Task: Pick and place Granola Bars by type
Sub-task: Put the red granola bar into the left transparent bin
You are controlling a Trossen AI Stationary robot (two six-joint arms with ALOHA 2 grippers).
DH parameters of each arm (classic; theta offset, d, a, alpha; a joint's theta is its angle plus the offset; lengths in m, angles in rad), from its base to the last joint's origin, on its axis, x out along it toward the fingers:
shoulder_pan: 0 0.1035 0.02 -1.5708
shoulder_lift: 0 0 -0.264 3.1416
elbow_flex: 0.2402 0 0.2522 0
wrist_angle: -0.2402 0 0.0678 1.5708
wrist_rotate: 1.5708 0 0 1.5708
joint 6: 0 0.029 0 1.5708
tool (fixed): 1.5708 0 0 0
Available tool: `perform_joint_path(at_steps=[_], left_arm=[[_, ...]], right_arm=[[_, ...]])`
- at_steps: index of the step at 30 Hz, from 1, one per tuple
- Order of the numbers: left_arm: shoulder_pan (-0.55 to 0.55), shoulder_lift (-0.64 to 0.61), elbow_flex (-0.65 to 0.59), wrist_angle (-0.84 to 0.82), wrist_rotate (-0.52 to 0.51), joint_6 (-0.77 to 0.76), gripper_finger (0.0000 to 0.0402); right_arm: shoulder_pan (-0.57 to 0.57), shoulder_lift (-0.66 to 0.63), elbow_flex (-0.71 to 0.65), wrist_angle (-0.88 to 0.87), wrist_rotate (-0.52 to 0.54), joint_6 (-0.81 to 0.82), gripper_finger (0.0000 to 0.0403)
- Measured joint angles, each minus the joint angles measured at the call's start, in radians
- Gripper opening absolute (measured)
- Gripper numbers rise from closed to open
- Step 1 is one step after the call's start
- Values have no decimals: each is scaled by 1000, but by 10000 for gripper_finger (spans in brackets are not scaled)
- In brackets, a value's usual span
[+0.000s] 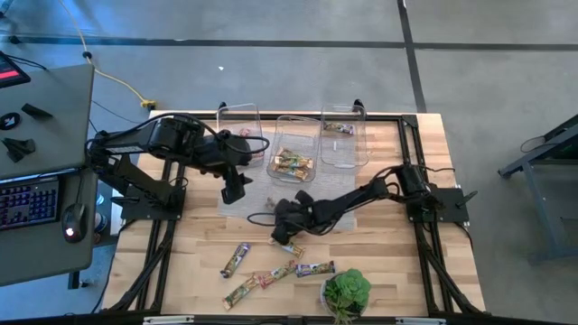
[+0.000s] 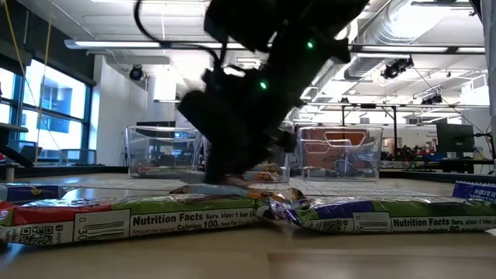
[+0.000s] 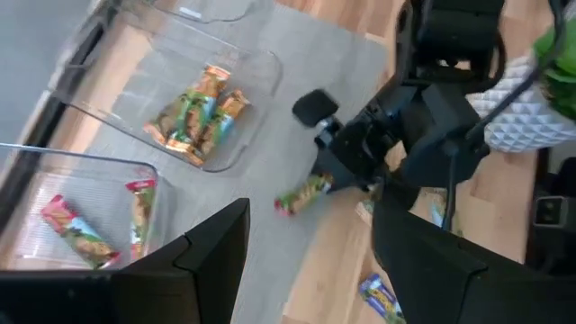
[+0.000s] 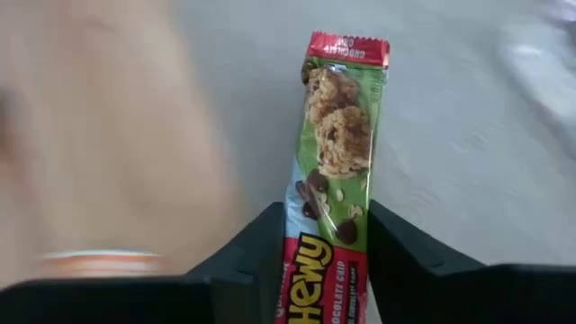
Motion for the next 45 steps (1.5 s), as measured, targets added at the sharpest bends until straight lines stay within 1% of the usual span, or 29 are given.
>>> perform_joint_path(at_steps=[3,5,7,10,13,14,17,21,24,27,29,33,35,38,43,45], left_arm=[[0,0,0,-5,21,0,228],[0,0,0,-12,38,-14,228],[0,0,0,-25,66,-51,228],[0,0,0,-49,108,-106,228],[0,-6,0,-95,111,-131,228],[0,-12,0,-117,98,-136,228],[0,-38,0,-169,14,-168,228],[0,-97,0,-173,-112,-173,228],[0,-161,0,-174,-206,-173,228],[1,-210,0,-174,-289,-176,228],[0,-233,0,-173,-312,-178,228],[0,-263,0,-173,-321,-179,228],[1,-266,0,-173,-321,-179,228],[0,-265,0,-172,-321,-179,228],[0,-256,0,-172,-315,-179,228],[0,-250,0,-172,-309,-179,228]], right_arm=[[-6,0,15,117,-68,-109,106],[-20,0,51,153,-79,-188,105],[-40,0,111,143,-68,-277,104],[-75,0,219,95,-24,-439,104],[-122,0,332,9,37,-577,103],[-140,0,368,-28,50,-613,103],[-193,-1,455,-120,53,-678,103],[-269,-2,497,-170,45,-722,103],[-333,-2,492,-134,-17,-728,103],[-388,8,492,-78,-97,-677,103],[-413,22,492,-38,-134,-649,103],[-428,73,493,48,-196,-629,103],[-427,105,503,56,-194,-618,103],[-426,149,538,67,-150,-556,103],[-432,200,561,110,-158,-442,103],[-433,225,561,137,-140,-413,103]])
